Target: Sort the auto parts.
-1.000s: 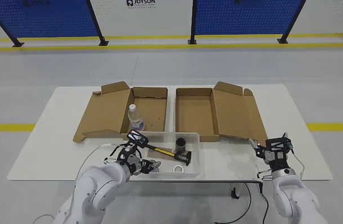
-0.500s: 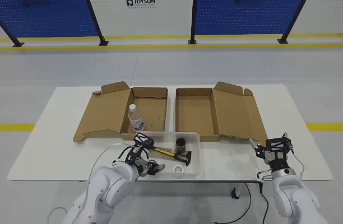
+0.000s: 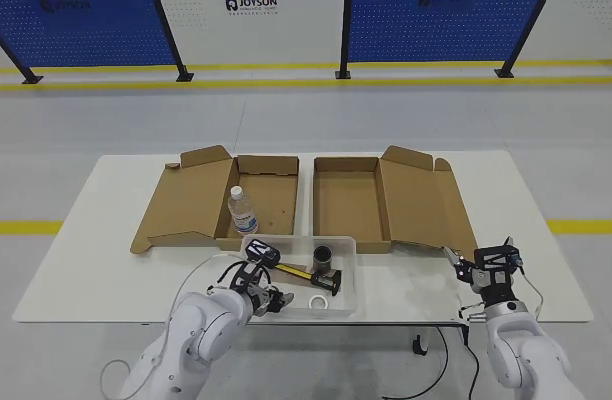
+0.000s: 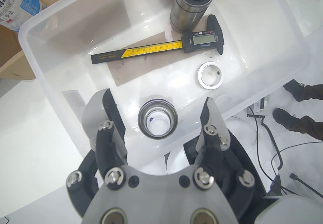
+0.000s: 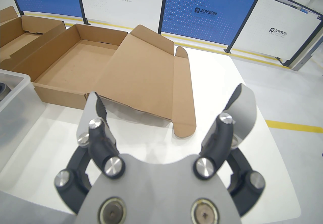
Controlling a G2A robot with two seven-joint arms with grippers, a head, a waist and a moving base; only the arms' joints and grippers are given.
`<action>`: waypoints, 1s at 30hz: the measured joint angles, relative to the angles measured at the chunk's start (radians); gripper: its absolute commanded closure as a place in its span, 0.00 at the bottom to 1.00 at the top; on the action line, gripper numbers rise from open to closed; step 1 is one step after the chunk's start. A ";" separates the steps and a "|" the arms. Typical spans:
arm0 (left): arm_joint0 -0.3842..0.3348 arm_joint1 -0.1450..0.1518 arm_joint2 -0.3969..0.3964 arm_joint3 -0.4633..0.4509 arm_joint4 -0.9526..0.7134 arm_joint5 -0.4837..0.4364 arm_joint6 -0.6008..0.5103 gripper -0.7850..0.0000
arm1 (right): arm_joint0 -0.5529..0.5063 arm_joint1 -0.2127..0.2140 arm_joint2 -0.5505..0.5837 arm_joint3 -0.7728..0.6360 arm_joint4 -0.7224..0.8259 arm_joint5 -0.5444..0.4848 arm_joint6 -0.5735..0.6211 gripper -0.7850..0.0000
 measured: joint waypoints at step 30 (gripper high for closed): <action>-0.064 -0.006 0.062 0.067 0.021 0.063 -0.085 0.58 | 0.000 0.000 0.000 0.000 0.000 0.000 0.000 0.00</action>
